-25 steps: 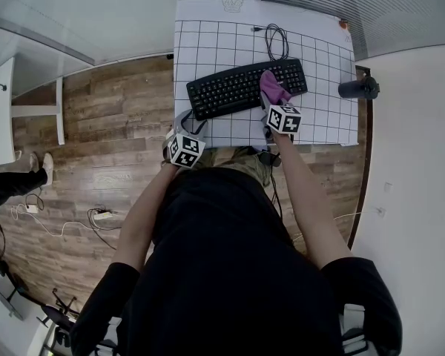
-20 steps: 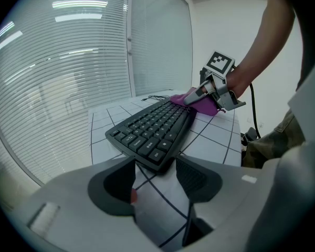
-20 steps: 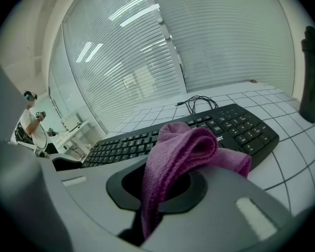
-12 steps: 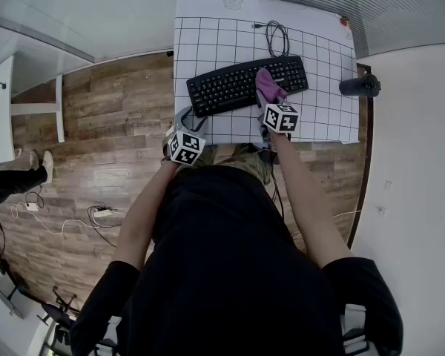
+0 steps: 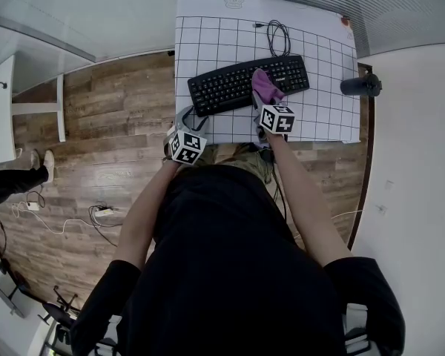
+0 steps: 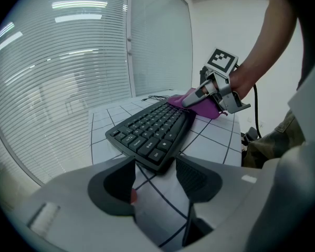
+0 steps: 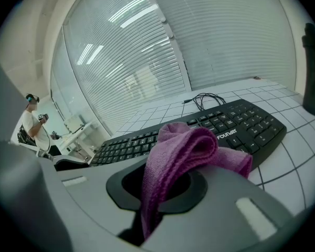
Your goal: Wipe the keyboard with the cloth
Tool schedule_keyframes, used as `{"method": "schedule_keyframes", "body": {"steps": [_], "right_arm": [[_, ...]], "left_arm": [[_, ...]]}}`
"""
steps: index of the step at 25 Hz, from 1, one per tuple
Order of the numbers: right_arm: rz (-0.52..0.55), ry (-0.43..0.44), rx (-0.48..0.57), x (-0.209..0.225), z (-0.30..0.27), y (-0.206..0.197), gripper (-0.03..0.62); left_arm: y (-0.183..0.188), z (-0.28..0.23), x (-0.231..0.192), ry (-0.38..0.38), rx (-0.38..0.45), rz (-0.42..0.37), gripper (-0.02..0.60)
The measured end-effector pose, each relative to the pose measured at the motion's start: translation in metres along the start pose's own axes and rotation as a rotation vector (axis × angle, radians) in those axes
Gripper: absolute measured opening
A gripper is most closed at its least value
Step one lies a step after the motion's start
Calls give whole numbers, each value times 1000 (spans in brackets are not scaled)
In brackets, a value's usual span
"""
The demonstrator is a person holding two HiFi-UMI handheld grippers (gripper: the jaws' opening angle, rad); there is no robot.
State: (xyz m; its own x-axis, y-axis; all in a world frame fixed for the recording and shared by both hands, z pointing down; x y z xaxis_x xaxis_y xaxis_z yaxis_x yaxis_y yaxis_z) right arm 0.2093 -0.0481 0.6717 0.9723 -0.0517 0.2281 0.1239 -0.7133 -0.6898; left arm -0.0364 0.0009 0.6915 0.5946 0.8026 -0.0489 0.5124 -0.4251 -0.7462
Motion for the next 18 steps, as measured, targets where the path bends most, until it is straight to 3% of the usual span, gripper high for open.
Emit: {"method": "schedule_keyframes", "body": {"steps": [18], "right_arm": [[14, 25, -12, -21, -1, -7, 44]], "left_arm": [[0, 1, 0, -6, 3, 2, 219]]}}
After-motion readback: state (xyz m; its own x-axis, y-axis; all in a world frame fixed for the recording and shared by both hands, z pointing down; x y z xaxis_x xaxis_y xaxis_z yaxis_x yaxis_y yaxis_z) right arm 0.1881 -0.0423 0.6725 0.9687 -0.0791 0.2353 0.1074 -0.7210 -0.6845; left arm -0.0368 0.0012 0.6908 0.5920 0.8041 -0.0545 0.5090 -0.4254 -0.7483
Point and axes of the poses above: the fingertips, and each gripper's own axes: z backward along the fingers, x to its right, y out of its top, the point moved 6 cm from there along z, backward along the fingers, and after that the axes turned 9 degrees about -y, right-handed, at the moved point
